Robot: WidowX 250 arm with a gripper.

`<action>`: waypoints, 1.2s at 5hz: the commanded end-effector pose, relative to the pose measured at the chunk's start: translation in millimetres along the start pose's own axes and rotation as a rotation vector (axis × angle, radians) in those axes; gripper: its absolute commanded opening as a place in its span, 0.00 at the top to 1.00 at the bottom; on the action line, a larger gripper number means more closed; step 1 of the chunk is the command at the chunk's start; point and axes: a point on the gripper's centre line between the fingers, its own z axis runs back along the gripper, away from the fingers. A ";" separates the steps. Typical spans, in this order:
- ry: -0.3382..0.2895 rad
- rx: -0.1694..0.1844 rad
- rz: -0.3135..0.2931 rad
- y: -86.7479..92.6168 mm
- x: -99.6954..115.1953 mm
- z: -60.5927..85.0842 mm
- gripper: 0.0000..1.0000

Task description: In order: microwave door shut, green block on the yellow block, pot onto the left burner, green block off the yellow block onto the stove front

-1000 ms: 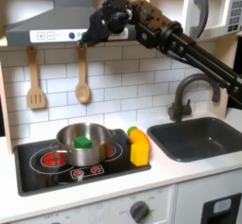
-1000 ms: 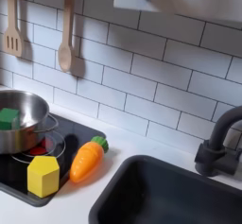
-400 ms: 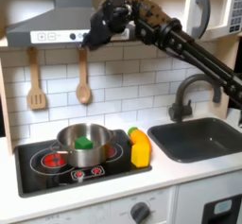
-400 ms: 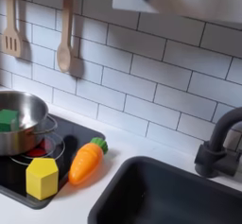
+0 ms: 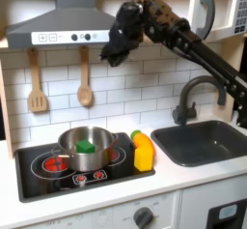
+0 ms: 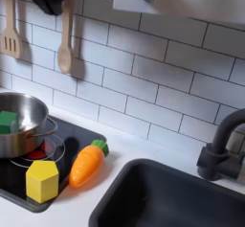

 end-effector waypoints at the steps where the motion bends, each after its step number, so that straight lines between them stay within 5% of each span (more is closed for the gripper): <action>1: 0.154 -0.008 -0.097 -3.6 -19.6 1.0 1.00; 2: 0.276 -0.040 -0.169 -1.8 -34.9 4.5 1.00; 4: 0.385 -0.058 -0.237 5.2 -59.7 16.4 1.00; 6: 0.414 -0.074 -0.306 9.5 -79.2 44.3 1.00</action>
